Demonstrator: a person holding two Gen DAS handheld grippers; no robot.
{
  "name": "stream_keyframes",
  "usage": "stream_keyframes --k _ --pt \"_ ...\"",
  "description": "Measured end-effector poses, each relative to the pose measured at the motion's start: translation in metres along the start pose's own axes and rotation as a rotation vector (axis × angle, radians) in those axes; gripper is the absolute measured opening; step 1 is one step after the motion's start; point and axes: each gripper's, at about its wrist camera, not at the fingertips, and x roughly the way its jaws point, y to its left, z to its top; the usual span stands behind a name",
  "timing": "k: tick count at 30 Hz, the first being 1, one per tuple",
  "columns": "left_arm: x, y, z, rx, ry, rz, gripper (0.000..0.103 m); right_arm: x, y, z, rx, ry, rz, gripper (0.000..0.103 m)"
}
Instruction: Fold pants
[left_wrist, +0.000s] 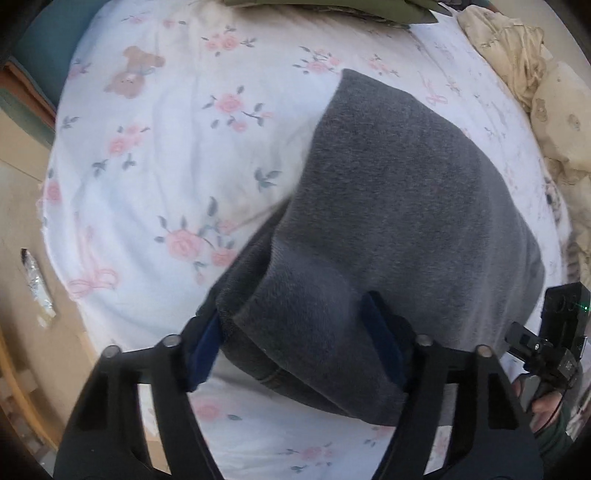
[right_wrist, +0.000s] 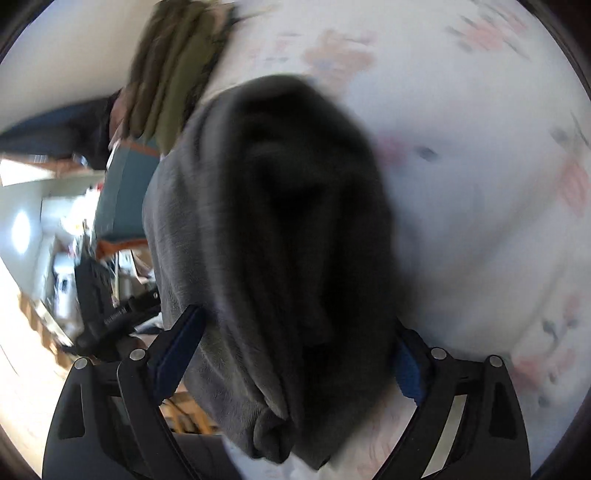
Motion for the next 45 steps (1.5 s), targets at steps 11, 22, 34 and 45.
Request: stream_keyframes --k 11,22,34,45 --pt "-0.010 -0.042 -0.018 0.129 0.035 -0.040 0.017 -0.034 0.084 0.024 -0.373 0.001 -0.047 0.028" --pt "-0.010 -0.094 -0.052 0.143 0.092 -0.108 0.024 -0.030 0.033 0.097 -0.365 0.189 -0.316 0.046" --pt "-0.064 -0.062 -0.064 0.003 -0.064 -0.101 0.026 -0.110 0.015 0.054 -0.152 0.001 -0.363 0.056" --pt "-0.079 -0.067 -0.076 0.078 -0.128 -0.077 0.003 -0.117 0.046 0.028 -0.307 -0.006 -0.326 0.006"
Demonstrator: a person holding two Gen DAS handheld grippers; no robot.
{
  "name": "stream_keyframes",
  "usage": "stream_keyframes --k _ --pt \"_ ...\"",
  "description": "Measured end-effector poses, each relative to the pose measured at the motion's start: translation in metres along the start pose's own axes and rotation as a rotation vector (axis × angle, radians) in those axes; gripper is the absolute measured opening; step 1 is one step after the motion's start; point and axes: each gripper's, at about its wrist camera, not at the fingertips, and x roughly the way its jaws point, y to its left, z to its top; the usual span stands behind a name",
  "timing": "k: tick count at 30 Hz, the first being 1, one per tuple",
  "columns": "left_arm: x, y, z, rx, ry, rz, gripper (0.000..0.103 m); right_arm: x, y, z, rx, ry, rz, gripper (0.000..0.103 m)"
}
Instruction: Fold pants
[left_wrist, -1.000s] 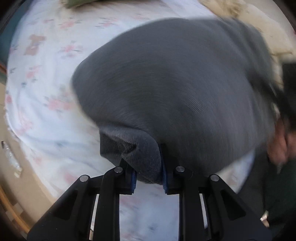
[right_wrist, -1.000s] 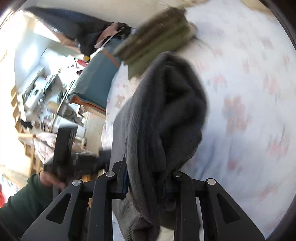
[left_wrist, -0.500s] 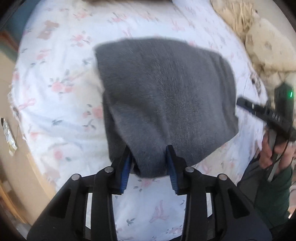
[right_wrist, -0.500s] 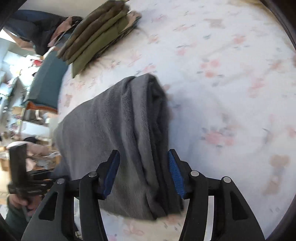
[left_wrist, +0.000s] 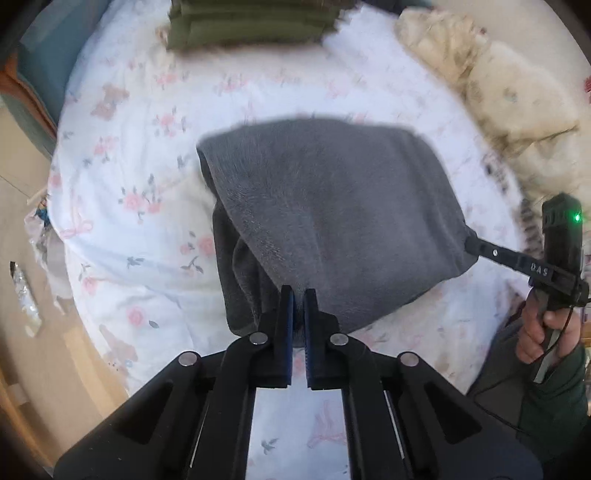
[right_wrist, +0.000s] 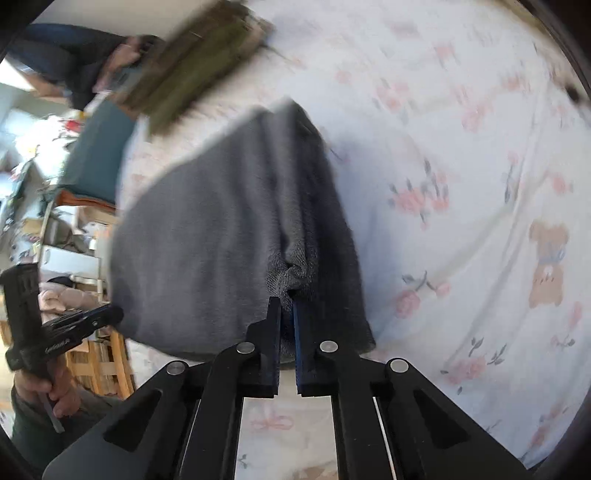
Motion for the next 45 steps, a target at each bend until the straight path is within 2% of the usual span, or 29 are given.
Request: stream_keyframes --k 2,5,7,10,11,12,14,15,16,18,20,22,23,24,25,26,27,29,31,33,36,40,42,45 --pt "0.001 -0.003 -0.007 0.022 0.001 0.041 0.003 -0.010 -0.001 -0.007 -0.008 -0.005 0.009 0.005" --pt "0.036 -0.005 -0.017 0.055 0.097 0.129 0.002 0.017 -0.013 -0.021 0.010 0.105 -0.081 0.005" --pt "0.057 -0.008 -0.026 0.090 0.143 0.207 0.003 0.036 -0.014 -0.024 -0.004 0.145 -0.143 0.005" --pt "0.080 -0.010 -0.029 0.140 0.153 0.334 0.001 0.059 -0.010 -0.025 -0.053 0.160 -0.227 0.005" --pt "0.092 -0.006 -0.032 0.142 0.187 0.377 0.000 0.066 -0.009 -0.025 -0.077 0.165 -0.256 0.005" --pt "0.107 0.000 -0.036 0.132 0.232 0.404 0.000 0.072 -0.007 -0.026 -0.107 0.165 -0.293 0.005" --pt "0.116 -0.001 -0.040 0.170 0.234 0.442 0.000 0.076 -0.004 -0.028 -0.141 0.167 -0.327 0.005" --pt "0.108 -0.007 -0.038 0.181 0.211 0.432 0.000 0.075 -0.003 -0.028 -0.145 0.166 -0.329 0.006" --pt "0.092 -0.008 -0.035 0.151 0.160 0.390 0.004 0.069 -0.005 -0.027 -0.130 0.159 -0.313 0.006" --pt "0.069 0.001 -0.035 0.075 0.118 0.365 0.004 0.051 -0.013 -0.028 -0.057 0.130 -0.261 0.012" --pt "0.052 0.020 -0.036 -0.025 0.100 0.360 0.016 0.024 -0.022 -0.027 0.000 0.072 -0.233 0.013" --pt "0.040 0.034 -0.034 -0.098 0.043 0.354 0.042 0.003 -0.027 -0.022 0.013 0.015 -0.229 0.015" --pt "0.032 0.040 -0.031 -0.126 -0.001 0.359 0.049 -0.005 -0.033 -0.016 0.041 -0.011 -0.202 0.022" --pt "0.025 0.045 -0.027 -0.151 -0.055 0.358 0.064 -0.010 -0.039 -0.011 0.074 -0.029 -0.163 0.046" --pt "0.017 0.048 -0.023 -0.181 -0.116 0.324 0.079 -0.012 -0.046 -0.006 0.116 -0.044 -0.112 0.061" --pt "0.012 0.051 -0.025 -0.203 -0.153 0.288 0.085 -0.012 -0.050 -0.001 0.151 -0.062 -0.061 0.069" --pt "0.012 0.054 -0.022 -0.230 -0.177 0.230 0.090 -0.009 -0.051 0.002 0.170 -0.077 -0.018 0.069" --pt "0.023 0.063 -0.012 -0.298 -0.146 0.113 0.090 0.000 -0.051 0.019 0.172 -0.090 0.018 0.069" --pt "0.039 0.063 -0.003 -0.330 -0.113 0.043 0.090 0.019 -0.052 0.036 0.136 -0.059 0.012 0.071" --pt "0.053 0.059 0.007 -0.315 -0.100 0.016 0.089 0.040 -0.054 0.043 0.117 -0.003 0.009 0.077" --pt "0.073 0.043 0.013 -0.225 -0.075 -0.045 0.067 0.055 -0.057 0.039 0.100 0.024 0.005 0.077" --pt "0.090 0.037 0.012 -0.212 -0.024 -0.079 0.068 0.087 -0.057 0.023 0.083 0.145 0.051 0.082" --pt "0.095 0.044 0.012 -0.258 0.001 -0.120 0.068 0.090 -0.057 0.021 0.084 0.146 0.071 0.086" --pt "0.097 0.045 0.006 -0.298 0.020 -0.156 0.067 0.093 -0.055 0.020 0.080 0.145 0.094 0.083"
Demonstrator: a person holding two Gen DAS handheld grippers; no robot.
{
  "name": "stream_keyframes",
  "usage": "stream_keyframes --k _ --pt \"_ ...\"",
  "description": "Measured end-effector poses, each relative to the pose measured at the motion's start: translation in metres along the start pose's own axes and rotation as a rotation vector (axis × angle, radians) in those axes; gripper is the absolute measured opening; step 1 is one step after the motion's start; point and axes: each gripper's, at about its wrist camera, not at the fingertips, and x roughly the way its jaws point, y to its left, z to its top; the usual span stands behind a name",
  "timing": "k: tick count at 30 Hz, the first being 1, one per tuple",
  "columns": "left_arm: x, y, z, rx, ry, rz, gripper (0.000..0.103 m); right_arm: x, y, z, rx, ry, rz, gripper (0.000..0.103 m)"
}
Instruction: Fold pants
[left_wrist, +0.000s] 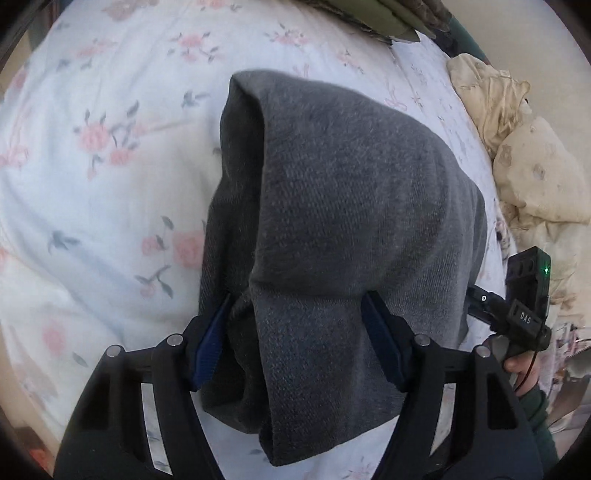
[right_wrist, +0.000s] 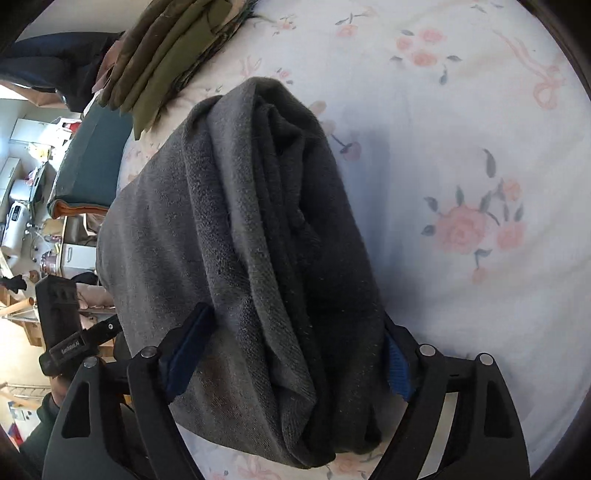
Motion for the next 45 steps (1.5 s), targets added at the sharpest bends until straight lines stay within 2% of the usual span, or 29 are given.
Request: stream_keyframes --k 1,2,3,4,5,7,13,16,19,23,25,27,29,30,32,35,37,38,39,41,42,43,44,45 --pt "0.001 -0.003 -0.002 0.005 0.003 -0.005 0.057 0.003 0.004 -0.001 -0.008 0.009 0.015 0.078" --pt "0.003 -0.007 -0.003 0.023 0.006 -0.015 0.048 0.006 0.012 -0.001 -0.038 0.014 0.022 0.056" --pt "0.003 -0.014 -0.004 0.052 0.002 -0.015 0.039 0.005 0.021 -0.003 -0.070 0.000 0.017 0.044" --pt "0.000 -0.022 -0.006 0.099 -0.013 0.002 0.029 0.004 0.031 -0.006 -0.107 -0.021 -0.001 0.040" --pt "-0.002 -0.028 -0.007 0.131 -0.022 0.016 0.024 0.001 0.040 -0.008 -0.143 -0.043 -0.014 0.031" --pt "-0.014 -0.038 -0.010 0.162 -0.065 0.027 0.016 -0.005 0.050 -0.009 -0.177 -0.072 -0.013 0.028" --pt "-0.090 -0.061 -0.014 0.209 -0.283 -0.062 0.014 -0.047 0.092 -0.013 -0.278 -0.199 0.082 0.026" --pt "-0.127 -0.075 0.000 0.215 -0.364 -0.094 0.014 -0.073 0.118 0.001 -0.315 -0.270 0.130 0.026" --pt "-0.158 -0.086 0.038 0.220 -0.417 -0.110 0.014 -0.097 0.152 0.045 -0.348 -0.347 0.166 0.026" --pt "-0.191 -0.104 0.127 0.237 -0.510 -0.102 0.014 -0.111 0.205 0.131 -0.415 -0.396 0.149 0.026" --pt "-0.204 -0.111 0.186 0.245 -0.564 -0.095 0.014 -0.114 0.236 0.188 -0.449 -0.432 0.125 0.026" --pt "-0.203 -0.118 0.238 0.234 -0.585 -0.074 0.014 -0.113 0.258 0.231 -0.456 -0.448 0.103 0.026" --pt "-0.198 -0.113 0.284 0.171 -0.593 -0.071 0.014 -0.103 0.281 0.288 -0.450 -0.461 0.062 0.026" --pt "-0.189 -0.111 0.310 0.161 -0.598 -0.035 0.015 -0.094 0.290 0.308 -0.451 -0.458 0.033 0.027" --pt "-0.168 -0.103 0.335 0.164 -0.598 0.030 0.017 -0.072 0.298 0.346 -0.449 -0.458 -0.060 0.028" --pt "-0.110 -0.072 0.371 0.086 -0.485 0.139 0.026 -0.021 0.283 0.378 -0.390 -0.398 -0.202 0.036" --pt "-0.076 -0.052 0.378 0.066 -0.449 0.229 0.042 0.023 0.256 0.383 -0.363 -0.333 -0.388 0.048" --pt "-0.068 -0.048 0.378 0.069 -0.457 0.244 0.045 0.039 0.243 0.382 -0.359 -0.311 -0.426 0.061" --pt "-0.063 -0.045 0.375 0.082 -0.461 0.235 0.050 0.041 0.233 0.377 -0.363 -0.325 -0.426 0.072" --pt "-0.060 -0.047 0.373 0.107 -0.469 0.223 0.056 0.042 0.219 0.372 -0.349 -0.358 -0.459 0.083" --pt "-0.061 -0.048 0.370 0.118 -0.481 0.212 0.060 0.040 0.213 0.372 -0.338 -0.349 -0.445 0.082" --pt "-0.063 -0.050 0.367 0.129 -0.481 0.214 0.070 0.038 0.210 0.374 -0.325 -0.340 -0.437 0.083" --pt "-0.066 -0.050 0.363 0.138 -0.480 0.230 0.076 0.034 0.203 0.373 -0.305 -0.330 -0.441 0.089" --pt "-0.069 -0.051 0.355 0.154 -0.483 0.254 0.086 0.029 0.200 0.372 -0.297 -0.326 -0.441 0.091"
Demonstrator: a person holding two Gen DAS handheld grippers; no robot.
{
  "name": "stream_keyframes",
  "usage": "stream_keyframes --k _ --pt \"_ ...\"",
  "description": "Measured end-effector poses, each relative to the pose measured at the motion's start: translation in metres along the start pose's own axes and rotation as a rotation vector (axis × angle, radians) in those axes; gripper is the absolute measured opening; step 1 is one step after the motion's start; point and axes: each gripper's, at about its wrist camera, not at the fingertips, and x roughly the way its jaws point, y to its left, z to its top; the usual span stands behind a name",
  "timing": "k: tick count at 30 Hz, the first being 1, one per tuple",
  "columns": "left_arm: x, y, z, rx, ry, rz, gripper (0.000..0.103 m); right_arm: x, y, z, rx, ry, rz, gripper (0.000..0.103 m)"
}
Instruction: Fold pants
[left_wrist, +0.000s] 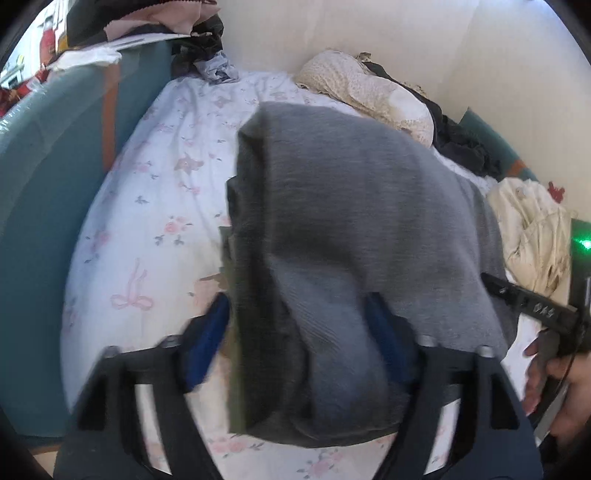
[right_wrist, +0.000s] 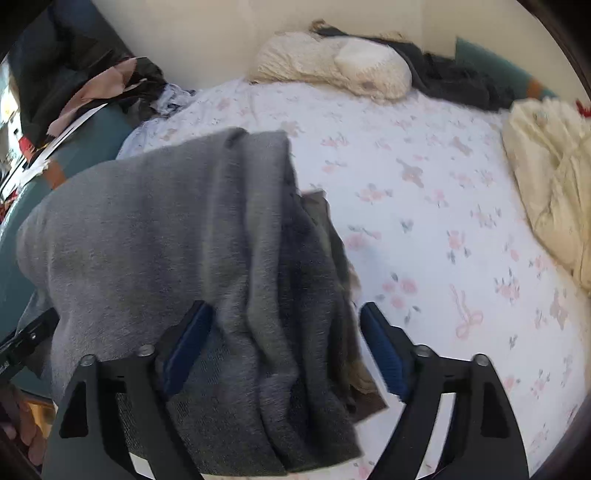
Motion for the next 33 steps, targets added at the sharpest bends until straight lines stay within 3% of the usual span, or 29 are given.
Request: stream_keyframes --k 5,8,15,20,26,33 --pt "-0.032 0.010 -0.019 0.094 -0.037 0.093 0.089 -0.042 -0.011 -0.013 -0.094 -0.092 -0.092 0.091" --pt "-0.061 0.018 -0.034 0.058 -0.073 0.096 0.089 -0.077 -0.024 -0.038 -0.039 -0.134 0.015 0.092" --pt "-0.140 -0.002 -0.092 0.022 -0.148 0.063 0.089 -0.165 -0.016 -0.100 -0.052 -0.235 0.115 0.093" --pt "-0.220 -0.031 -0.158 0.043 -0.264 0.046 0.089 -0.237 0.005 -0.169 -0.106 -0.314 0.162 0.103" --pt "-0.300 -0.051 -0.229 0.024 -0.315 -0.003 0.093 -0.302 0.020 -0.249 -0.111 -0.368 0.180 0.103" --pt "-0.355 -0.058 -0.296 0.027 -0.368 0.065 0.102 -0.361 0.027 -0.330 -0.130 -0.448 0.130 0.103"
